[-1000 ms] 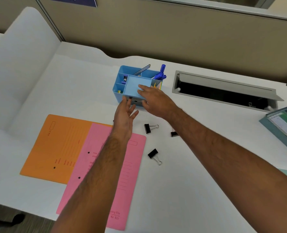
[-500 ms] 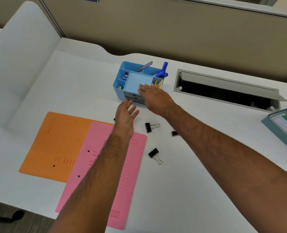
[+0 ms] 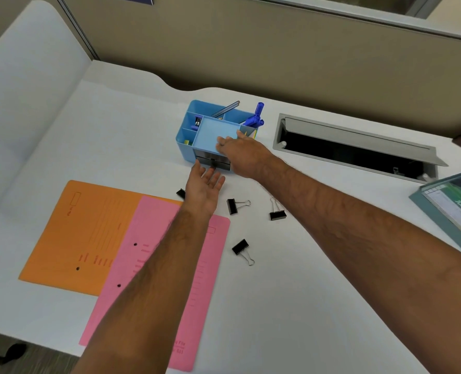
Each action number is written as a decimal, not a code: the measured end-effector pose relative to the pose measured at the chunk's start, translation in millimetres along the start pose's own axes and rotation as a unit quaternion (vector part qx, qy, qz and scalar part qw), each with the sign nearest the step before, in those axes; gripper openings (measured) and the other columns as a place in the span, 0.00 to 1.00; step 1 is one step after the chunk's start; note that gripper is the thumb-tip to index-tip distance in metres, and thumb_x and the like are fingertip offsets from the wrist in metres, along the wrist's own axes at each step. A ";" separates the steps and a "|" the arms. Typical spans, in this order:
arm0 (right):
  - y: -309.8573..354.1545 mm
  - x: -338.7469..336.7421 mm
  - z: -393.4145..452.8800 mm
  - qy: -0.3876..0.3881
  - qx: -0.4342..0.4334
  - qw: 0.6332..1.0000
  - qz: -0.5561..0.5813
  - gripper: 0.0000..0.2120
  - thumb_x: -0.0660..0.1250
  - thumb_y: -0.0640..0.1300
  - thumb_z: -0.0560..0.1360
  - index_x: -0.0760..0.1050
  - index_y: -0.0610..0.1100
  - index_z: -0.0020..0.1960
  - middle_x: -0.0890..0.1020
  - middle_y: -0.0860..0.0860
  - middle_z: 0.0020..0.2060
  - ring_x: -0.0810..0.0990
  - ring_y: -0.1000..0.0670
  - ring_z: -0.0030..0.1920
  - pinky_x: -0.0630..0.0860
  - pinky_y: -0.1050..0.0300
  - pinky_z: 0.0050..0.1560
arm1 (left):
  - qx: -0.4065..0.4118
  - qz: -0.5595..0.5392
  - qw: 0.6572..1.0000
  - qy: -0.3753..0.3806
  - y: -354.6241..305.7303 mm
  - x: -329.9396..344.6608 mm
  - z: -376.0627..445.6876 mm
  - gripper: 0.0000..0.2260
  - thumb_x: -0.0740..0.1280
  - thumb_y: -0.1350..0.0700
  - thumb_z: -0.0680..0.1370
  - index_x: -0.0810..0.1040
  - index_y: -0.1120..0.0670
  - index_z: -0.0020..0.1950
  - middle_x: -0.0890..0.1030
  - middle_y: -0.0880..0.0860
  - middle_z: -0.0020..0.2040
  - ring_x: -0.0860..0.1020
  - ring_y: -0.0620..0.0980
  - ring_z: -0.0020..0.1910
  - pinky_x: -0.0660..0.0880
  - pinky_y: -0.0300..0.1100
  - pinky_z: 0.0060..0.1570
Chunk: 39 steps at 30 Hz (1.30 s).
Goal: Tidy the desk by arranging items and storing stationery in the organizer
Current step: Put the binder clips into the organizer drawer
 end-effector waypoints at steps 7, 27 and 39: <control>-7.1 -7.8 -1.5 0.030 0.025 0.998 0.046 0.28 0.64 0.41 0.81 0.61 0.42 0.79 0.70 0.45 0.75 0.67 0.41 0.74 0.69 0.48 0.70 | -0.032 -0.058 0.998 0.006 7.4 5.7 0.0 0.29 0.66 0.46 0.83 0.64 0.58 0.80 0.74 0.57 0.72 0.74 0.57 0.70 0.70 0.53 0.73; -12.7 -8.1 -0.1 0.081 0.032 0.990 0.111 0.24 0.62 0.35 0.80 0.66 0.42 0.75 0.77 0.42 0.65 0.74 0.42 0.66 0.60 0.47 0.74 | -0.032 -0.049 0.998 0.005 1.5 7.3 -0.1 0.27 0.68 0.47 0.80 0.69 0.58 0.75 0.76 0.57 0.68 0.77 0.54 0.64 0.74 0.49 0.63; -12.4 -4.2 0.3 0.070 0.022 0.993 0.097 0.25 0.63 0.31 0.79 0.67 0.41 0.75 0.76 0.41 0.66 0.74 0.40 0.66 0.55 0.44 0.78 | 0.014 -0.051 0.996 -0.075 9.7 -26.7 -22.0 0.20 0.67 0.53 0.82 0.70 0.60 0.72 0.75 0.57 0.62 0.76 0.54 0.64 0.76 0.44 0.60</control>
Point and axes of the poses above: each hand's wrist, its own z-axis towards the middle knuckle, its own x-axis out of the palm, y = z × x, the point moved 10 cm from there along z, towards the middle knuckle
